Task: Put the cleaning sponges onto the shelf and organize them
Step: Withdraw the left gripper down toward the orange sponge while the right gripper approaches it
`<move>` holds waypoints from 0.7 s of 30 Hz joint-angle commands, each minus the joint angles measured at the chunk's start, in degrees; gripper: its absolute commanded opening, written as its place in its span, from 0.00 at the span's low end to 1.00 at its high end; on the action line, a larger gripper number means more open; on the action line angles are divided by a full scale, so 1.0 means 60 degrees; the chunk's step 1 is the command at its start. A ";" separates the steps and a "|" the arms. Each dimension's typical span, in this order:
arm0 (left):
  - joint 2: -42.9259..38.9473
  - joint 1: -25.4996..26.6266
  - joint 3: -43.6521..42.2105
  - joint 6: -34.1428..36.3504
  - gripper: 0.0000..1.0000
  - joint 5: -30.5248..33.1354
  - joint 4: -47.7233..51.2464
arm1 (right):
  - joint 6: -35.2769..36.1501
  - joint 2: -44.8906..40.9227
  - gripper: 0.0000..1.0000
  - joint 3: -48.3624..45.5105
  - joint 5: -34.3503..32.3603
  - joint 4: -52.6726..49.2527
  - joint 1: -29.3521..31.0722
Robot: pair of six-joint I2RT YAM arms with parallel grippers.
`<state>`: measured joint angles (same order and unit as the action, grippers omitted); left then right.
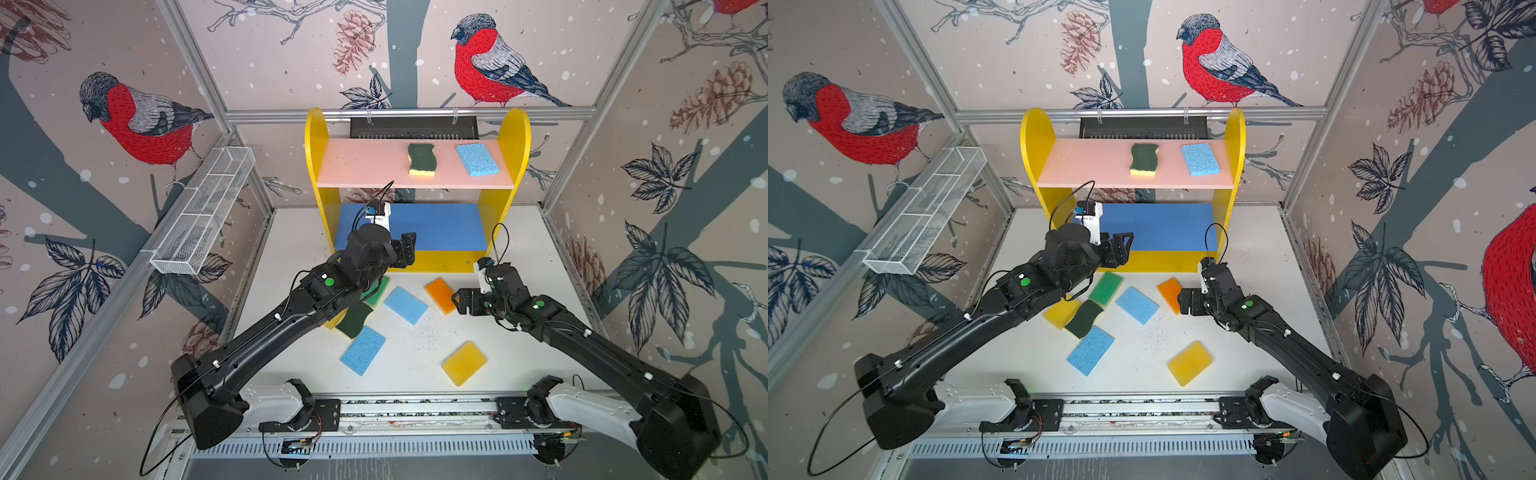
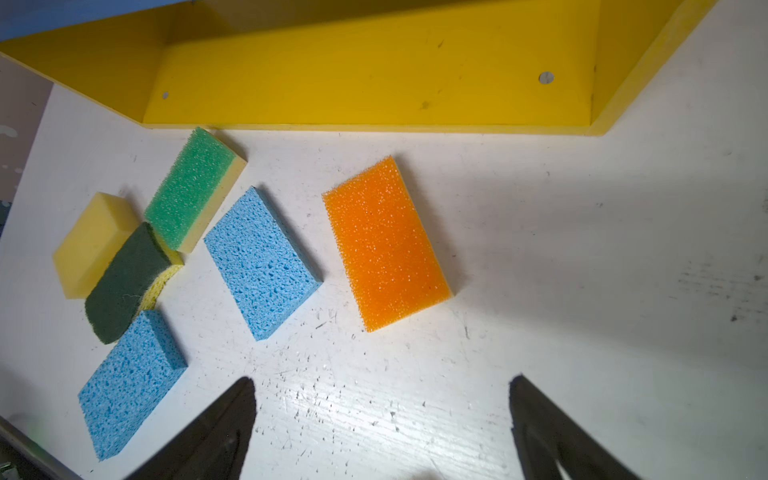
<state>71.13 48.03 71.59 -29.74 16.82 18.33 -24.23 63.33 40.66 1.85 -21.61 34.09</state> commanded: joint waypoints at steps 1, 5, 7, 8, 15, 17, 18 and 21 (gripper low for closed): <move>-0.0278 0.0150 -0.0903 -0.0617 0.73 0.0233 0.0051 | -0.0323 0.0453 0.92 -0.0130 -0.0744 0.0551 0.0177; -0.0353 0.0447 -0.1547 -0.0910 0.71 0.0702 0.0612 | -0.0352 0.1027 0.89 -0.0277 -0.1121 0.0971 0.0303; -0.0436 0.0547 -0.1895 -0.1064 0.71 0.0815 0.0648 | -0.0295 0.1262 0.88 -0.0249 -0.1148 0.1158 0.0288; -0.0498 0.0561 -0.2126 -0.1200 0.70 0.0789 0.0563 | -0.0272 0.1365 0.88 -0.0214 -0.1187 0.1244 0.0281; -0.0551 0.0586 -0.3547 -0.1881 0.68 0.0370 -0.0109 | -0.0215 0.2369 0.83 0.0190 -0.1425 0.1575 0.0211; -0.0454 0.0622 -0.3661 -0.1972 0.67 0.0433 -0.0041 | -0.0203 0.2562 0.82 0.0260 -0.1413 0.1665 0.0157; -0.0421 0.0632 -0.3719 -0.1973 0.67 0.0420 -0.0051 | -0.0206 0.2670 0.81 0.0282 -0.1429 0.1706 0.0135; -0.0317 0.0676 -0.3922 -0.2002 0.67 0.0261 -0.0231 | -0.0166 0.2914 0.78 0.0268 -0.1491 0.1901 0.0048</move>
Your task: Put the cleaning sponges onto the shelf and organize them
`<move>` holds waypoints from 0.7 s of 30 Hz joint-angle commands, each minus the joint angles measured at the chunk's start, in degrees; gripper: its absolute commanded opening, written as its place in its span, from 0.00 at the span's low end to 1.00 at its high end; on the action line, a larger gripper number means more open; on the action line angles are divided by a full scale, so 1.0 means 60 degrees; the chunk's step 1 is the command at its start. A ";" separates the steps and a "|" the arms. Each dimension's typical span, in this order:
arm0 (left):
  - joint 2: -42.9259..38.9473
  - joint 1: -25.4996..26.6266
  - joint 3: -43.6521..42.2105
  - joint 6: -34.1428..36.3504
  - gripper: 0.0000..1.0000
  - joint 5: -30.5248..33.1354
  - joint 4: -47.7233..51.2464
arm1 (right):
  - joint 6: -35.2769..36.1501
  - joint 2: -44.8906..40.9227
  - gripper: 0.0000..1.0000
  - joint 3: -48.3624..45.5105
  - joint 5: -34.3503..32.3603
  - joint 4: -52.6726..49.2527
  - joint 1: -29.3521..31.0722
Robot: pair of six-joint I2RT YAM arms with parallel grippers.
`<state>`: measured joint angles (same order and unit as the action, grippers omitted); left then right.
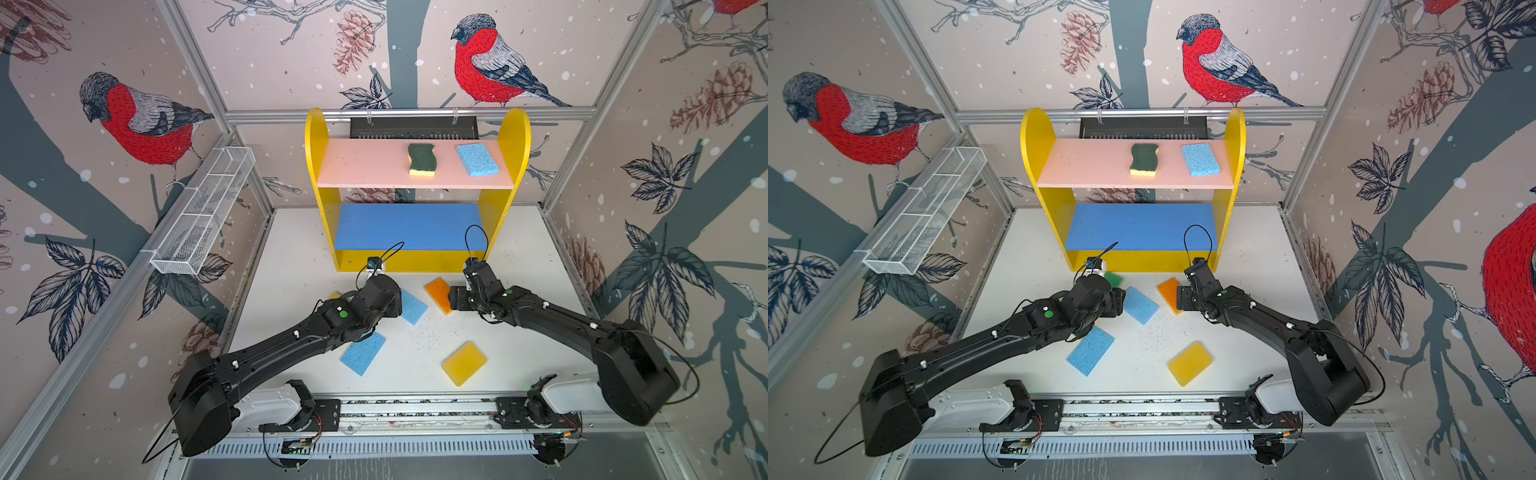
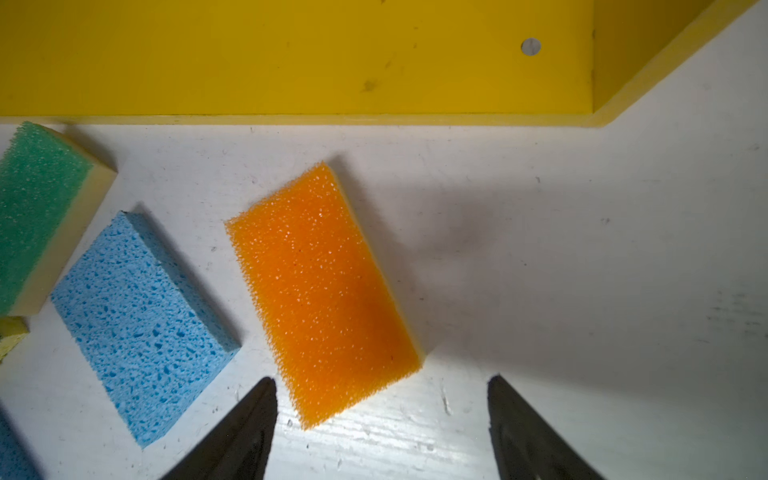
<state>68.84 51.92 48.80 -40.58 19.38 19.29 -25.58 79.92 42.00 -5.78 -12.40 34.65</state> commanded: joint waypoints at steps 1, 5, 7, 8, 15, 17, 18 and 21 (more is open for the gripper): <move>0.0093 0.0030 -0.0176 -0.0209 0.66 -0.0196 -0.0427 | 0.0046 0.0228 0.77 0.0031 -0.0248 0.0481 -0.0086; 0.0238 0.0047 -0.0310 -0.0272 0.66 -0.0356 -0.0567 | 0.0007 0.0597 0.70 0.0061 -0.0194 0.0803 -0.0208; 0.0288 0.0056 -0.0310 -0.0200 0.65 -0.0415 -0.0580 | -0.0013 0.0752 0.64 0.0064 -0.0190 0.0960 -0.0251; 0.0312 0.0048 -0.0283 -0.0133 0.64 -0.0404 -0.0559 | -0.0038 0.0817 0.63 0.0061 -0.0157 0.1070 -0.0259; 0.0345 0.0051 -0.0189 0.0072 0.64 -0.0266 -0.0482 | -0.0018 0.1387 0.61 0.0262 0.0017 0.1309 -0.0277; 0.0375 0.0052 -0.0236 0.0058 0.64 -0.0281 -0.0522 | -0.0052 0.1621 0.59 0.0323 0.0173 0.1349 -0.0282; 0.0391 0.0062 -0.0249 0.0043 0.64 -0.0298 -0.0521 | -0.0078 0.1701 0.58 0.0360 0.0244 0.1366 -0.0283; 0.0435 0.0052 -0.0252 -0.0001 0.64 -0.0349 -0.0463 | -0.0278 0.1820 0.58 0.0408 0.0382 0.1368 -0.0268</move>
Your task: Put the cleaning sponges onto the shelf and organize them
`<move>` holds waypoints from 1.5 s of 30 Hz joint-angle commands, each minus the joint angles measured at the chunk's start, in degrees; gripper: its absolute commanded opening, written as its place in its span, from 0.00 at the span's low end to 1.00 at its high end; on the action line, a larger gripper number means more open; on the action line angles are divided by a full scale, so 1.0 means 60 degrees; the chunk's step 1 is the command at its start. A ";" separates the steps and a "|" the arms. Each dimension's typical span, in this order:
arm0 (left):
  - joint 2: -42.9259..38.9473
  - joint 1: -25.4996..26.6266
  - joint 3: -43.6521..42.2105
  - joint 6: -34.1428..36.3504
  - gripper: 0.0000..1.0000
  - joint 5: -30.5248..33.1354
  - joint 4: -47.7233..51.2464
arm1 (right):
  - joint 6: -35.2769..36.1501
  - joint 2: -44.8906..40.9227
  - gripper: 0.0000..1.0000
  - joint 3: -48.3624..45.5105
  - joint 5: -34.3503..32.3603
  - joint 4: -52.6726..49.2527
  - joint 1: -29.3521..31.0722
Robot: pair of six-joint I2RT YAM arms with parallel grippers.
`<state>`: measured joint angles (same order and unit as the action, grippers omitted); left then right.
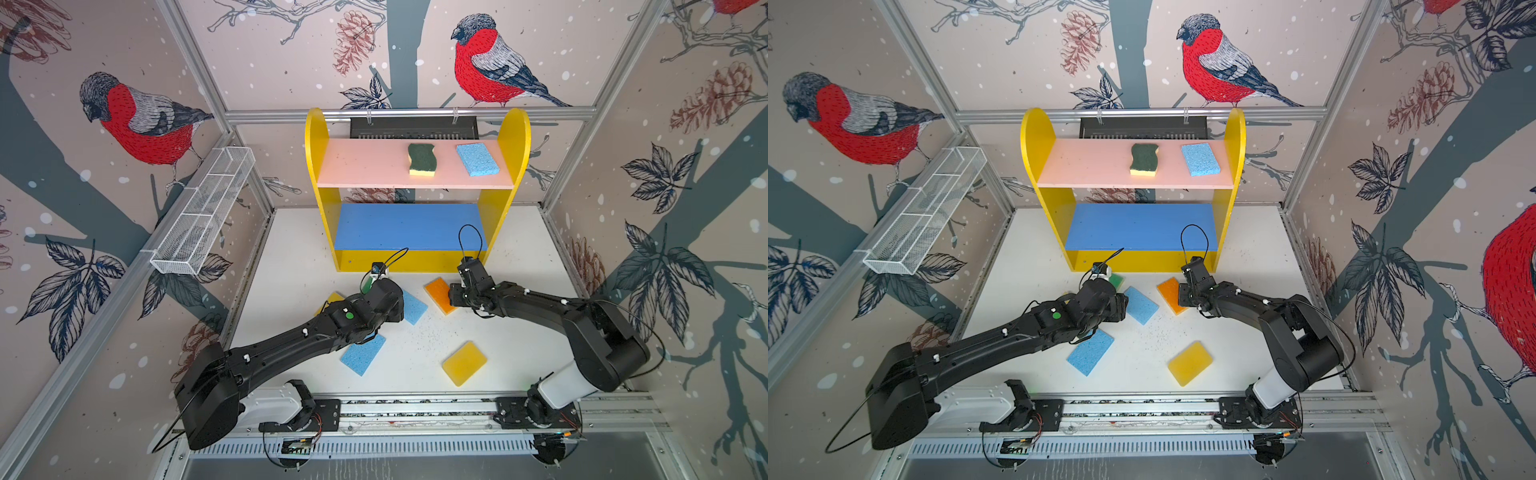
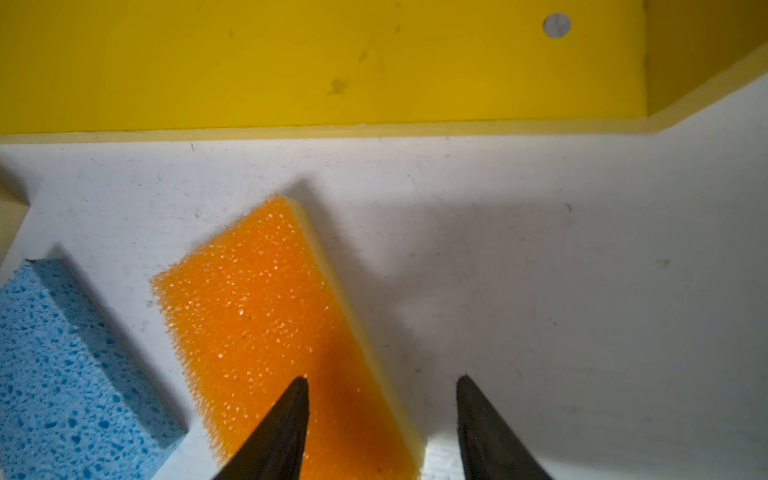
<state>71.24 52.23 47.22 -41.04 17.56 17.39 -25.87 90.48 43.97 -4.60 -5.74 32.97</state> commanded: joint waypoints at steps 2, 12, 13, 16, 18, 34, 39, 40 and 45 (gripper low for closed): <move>0.0048 0.0000 0.0022 0.0043 0.64 -0.0067 -0.0082 | -0.0336 0.0060 0.57 0.0066 0.0272 0.0261 0.0038; 0.0006 -0.0003 -0.0106 -0.0060 0.64 -0.0211 -0.0185 | -0.1516 -0.0019 0.56 -0.0071 0.0713 -0.0168 0.0400; 0.0006 0.0011 -0.0114 -0.0060 0.63 -0.0242 -0.0188 | -0.1672 -0.0050 0.56 -0.0140 0.0758 -0.0147 0.0430; -0.0016 0.0015 -0.0136 -0.0064 0.63 -0.0283 -0.0196 | -0.2029 -0.0145 0.56 -0.0330 0.0862 -0.0142 0.0488; -0.0066 -0.0002 -0.0183 -0.0077 0.63 -0.0326 -0.0211 | -0.2195 -0.0236 0.55 -0.0434 0.0897 -0.0151 0.0545; -0.0304 0.0011 -0.0648 -0.0210 0.63 -0.0749 -0.0378 | -0.3905 -0.0619 0.55 -0.0799 0.0993 -0.0217 0.1557; -0.0383 0.0026 -0.0749 -0.0221 0.63 -0.0828 -0.0407 | -0.4471 -0.0915 0.56 -0.0999 0.1204 -0.0033 0.1903; -0.0397 0.0037 -0.0769 -0.0221 0.63 -0.0876 -0.0453 | -0.4545 -0.0930 0.56 -0.0978 0.1206 -0.0060 0.1991; -0.0373 0.0192 -0.0845 -0.0260 0.63 -0.0961 -0.0484 | -0.4930 -0.1035 0.58 -0.1040 0.1404 0.0228 0.2364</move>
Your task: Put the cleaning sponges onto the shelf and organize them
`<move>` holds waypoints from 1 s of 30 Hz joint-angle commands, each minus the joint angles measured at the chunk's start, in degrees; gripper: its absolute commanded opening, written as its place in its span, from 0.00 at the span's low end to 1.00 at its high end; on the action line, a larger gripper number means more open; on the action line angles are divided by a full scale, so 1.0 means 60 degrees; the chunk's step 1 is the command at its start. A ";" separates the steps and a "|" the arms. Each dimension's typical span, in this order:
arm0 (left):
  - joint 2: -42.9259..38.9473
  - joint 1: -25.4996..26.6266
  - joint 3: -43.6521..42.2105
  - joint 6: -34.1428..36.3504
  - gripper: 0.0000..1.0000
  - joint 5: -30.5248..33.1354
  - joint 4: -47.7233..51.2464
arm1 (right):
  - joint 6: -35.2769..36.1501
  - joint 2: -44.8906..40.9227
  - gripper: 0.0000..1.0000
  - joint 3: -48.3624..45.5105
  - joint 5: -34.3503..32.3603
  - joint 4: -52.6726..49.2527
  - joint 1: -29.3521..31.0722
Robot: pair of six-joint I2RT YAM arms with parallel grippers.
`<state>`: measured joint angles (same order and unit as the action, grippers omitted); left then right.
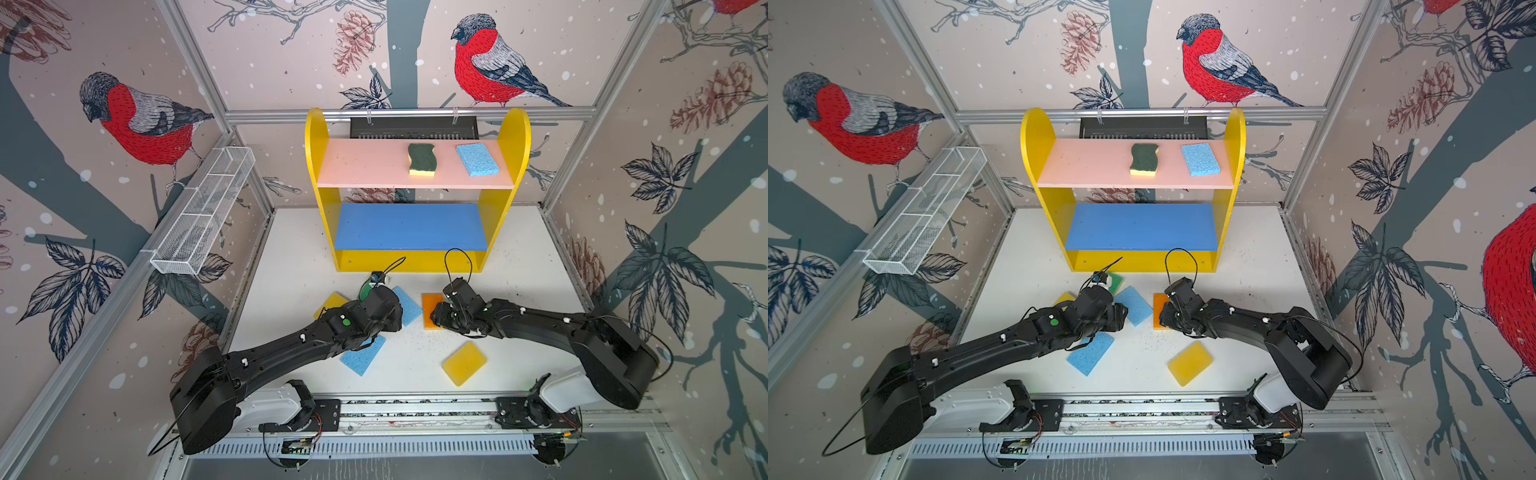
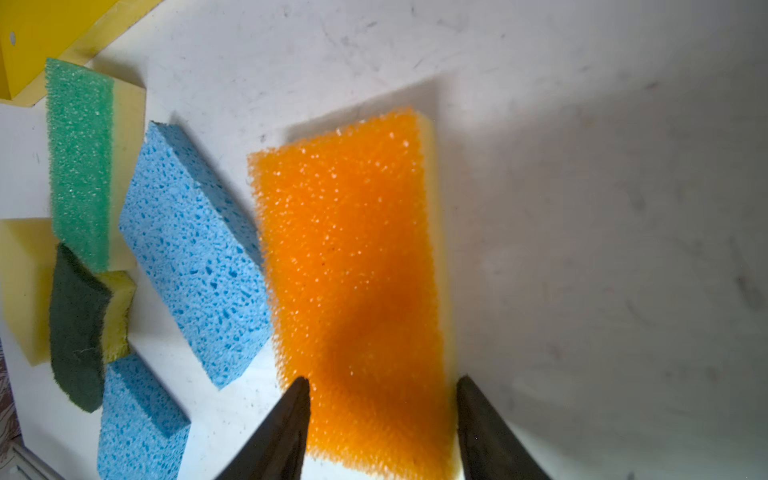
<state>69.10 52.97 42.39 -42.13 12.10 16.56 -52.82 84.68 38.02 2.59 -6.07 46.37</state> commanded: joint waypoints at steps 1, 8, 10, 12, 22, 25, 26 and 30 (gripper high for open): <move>-0.0004 0.0126 -0.0037 -0.0094 0.63 -0.0032 -0.0307 | -0.0501 -0.0099 0.59 -0.0076 0.0277 0.0375 0.0212; -0.0009 0.0551 -0.0292 -0.0273 0.67 0.0114 -0.0286 | -0.0753 -0.0283 0.59 -0.0336 0.0389 0.0718 0.0676; -0.0005 0.0711 -0.0355 -0.0238 0.68 0.0150 -0.0355 | -0.0897 -0.0472 0.59 -0.0437 0.0184 0.0564 0.0738; -0.0009 0.0898 -0.0400 -0.0063 0.70 0.0213 -0.0420 | -0.0965 -0.0852 0.59 -0.0574 -0.0054 0.0400 0.0740; 0.1083 0.1594 -0.0188 0.1206 0.78 0.0226 -0.1157 | -0.0384 -0.2936 0.65 -0.0820 -0.1417 -0.1458 0.0039; 0.1553 0.1728 -0.0016 0.1498 0.80 0.0220 -0.1400 | -0.0258 -0.3553 0.71 -0.1112 -0.1419 -0.1652 -0.0476; 0.1697 0.1774 0.0067 0.1557 0.80 0.0285 -0.1411 | -0.0215 -0.3733 0.73 -0.1175 -0.1429 -0.1743 -0.0633; 0.2407 0.1894 0.0520 0.1763 0.84 0.0225 -0.1384 | 0.0202 -0.4408 0.83 -0.1298 -0.1601 -0.2234 -0.1289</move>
<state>81.54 64.05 43.86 -33.89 12.53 10.28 -54.13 59.94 30.61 -5.15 -16.43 40.12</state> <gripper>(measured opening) 0.833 0.810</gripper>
